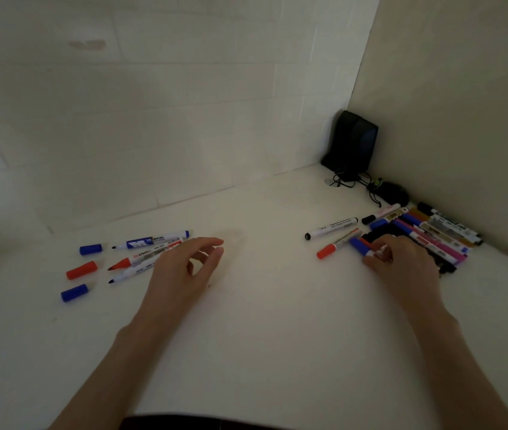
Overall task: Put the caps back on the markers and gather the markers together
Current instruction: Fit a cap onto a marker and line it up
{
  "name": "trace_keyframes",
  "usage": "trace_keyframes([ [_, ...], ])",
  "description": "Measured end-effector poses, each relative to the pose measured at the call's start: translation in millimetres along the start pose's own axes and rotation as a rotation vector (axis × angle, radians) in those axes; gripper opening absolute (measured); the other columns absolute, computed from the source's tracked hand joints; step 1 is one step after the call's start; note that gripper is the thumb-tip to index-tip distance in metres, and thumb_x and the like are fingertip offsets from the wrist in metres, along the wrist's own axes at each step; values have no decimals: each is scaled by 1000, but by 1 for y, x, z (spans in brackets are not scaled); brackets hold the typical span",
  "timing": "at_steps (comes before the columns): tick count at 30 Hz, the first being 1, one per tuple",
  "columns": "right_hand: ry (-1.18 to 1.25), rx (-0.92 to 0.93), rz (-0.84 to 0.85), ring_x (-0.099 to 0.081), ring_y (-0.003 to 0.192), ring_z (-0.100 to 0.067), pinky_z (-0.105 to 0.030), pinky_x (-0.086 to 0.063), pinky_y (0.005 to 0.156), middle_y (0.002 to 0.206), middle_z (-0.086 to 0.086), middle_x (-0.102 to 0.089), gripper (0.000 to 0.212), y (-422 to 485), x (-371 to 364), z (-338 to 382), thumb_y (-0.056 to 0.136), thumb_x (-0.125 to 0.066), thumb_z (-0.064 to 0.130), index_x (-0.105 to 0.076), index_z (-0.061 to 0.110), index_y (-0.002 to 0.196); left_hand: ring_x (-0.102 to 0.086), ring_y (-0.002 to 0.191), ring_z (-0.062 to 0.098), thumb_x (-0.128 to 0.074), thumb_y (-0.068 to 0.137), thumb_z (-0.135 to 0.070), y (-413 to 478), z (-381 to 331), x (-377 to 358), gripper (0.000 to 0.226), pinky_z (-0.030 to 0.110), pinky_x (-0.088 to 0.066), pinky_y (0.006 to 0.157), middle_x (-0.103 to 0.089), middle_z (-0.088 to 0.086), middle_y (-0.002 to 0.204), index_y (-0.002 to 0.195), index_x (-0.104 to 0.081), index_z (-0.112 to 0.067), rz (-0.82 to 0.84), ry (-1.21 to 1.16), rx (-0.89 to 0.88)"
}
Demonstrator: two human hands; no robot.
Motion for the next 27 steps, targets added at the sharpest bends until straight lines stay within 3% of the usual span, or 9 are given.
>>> trace_keyframes([
  [16, -31, -44, 44, -58, 101, -23, -38, -49, 82, 115, -6, -61, 45, -4, -4, -7, 84, -72, 50, -64, 23, 120, -65, 83, 6, -62, 93, -32, 1, 1, -1, 15, 15, -43, 58, -69, -20, 87, 106, -70, -35, 6, 7, -5],
  [24, -40, -40, 55, -57, 99, -21, -33, -43, 77, 114, -7, -60, 45, -6, -5, -7, 87, -68, 50, -62, 23, 122, -64, 86, 4, -60, 93, -34, -1, 4, 2, 16, 15, -44, 61, -69, -20, 88, 107, -69, -36, 7, 10, -1],
  [27, -39, 17, -26, -58, 99, -28, -36, -44, 77, 112, -13, -62, 40, -8, 1, 12, 89, -70, 40, -65, 15, 119, -66, 85, 4, -60, 94, -31, -3, 5, 4, 16, 15, -44, 62, -70, -20, 89, 106, -68, -36, -1, 14, -1],
])
Point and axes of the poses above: each hand's wrist, its own y-axis towards the middle knuckle, its own x-axis out of the back of the hand, z = x × y, the point moved 9 cm from there along y, towards the middle knuckle
